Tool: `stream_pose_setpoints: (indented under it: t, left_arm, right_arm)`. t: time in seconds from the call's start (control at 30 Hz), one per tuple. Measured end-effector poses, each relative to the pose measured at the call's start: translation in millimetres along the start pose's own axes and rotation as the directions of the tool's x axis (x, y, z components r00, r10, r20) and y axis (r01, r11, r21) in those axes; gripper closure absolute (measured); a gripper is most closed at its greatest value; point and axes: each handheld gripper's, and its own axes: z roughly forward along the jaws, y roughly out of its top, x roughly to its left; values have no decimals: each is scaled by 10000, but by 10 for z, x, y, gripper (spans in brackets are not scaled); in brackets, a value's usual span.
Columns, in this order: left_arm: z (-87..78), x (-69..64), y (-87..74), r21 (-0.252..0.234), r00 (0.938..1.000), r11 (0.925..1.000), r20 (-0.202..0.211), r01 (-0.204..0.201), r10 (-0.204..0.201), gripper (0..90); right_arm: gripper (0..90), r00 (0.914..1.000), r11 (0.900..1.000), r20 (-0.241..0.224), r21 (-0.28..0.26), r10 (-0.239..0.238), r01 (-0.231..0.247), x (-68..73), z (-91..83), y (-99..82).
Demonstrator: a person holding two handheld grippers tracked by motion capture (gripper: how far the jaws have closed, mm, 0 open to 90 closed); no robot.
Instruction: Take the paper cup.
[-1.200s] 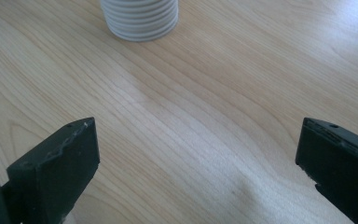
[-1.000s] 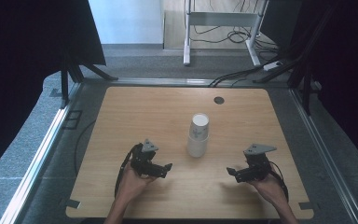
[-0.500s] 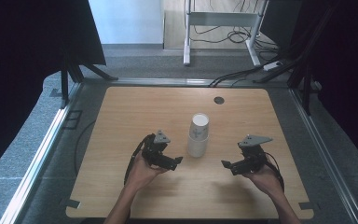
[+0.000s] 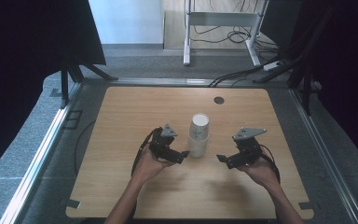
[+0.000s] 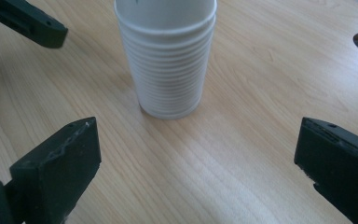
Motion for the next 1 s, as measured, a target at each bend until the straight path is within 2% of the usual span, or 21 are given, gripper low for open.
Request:
stream_pose_setpoints:
  t: [0.3, 0.5, 1.0]
  left_arm:
    - [118, -1, 129, 8, 9995, 9998, 252, -175, 174, 38]
    - [205, -15, 212, 31, 9985, 9990, 321, -437, 436, 47]
    - [386, 2, 302, -104, 9979, 9989, 453, -464, 468, 74]
  right_arm:
    - [24, 9997, 10000, -244, -81, -29, 27, -23, 57, 196]
    - [39, 9991, 9998, -434, -177, -23, 16, -37, 88, 330]
    - [103, 9967, 9993, -726, -141, -358, 348, -41, 176, 652]
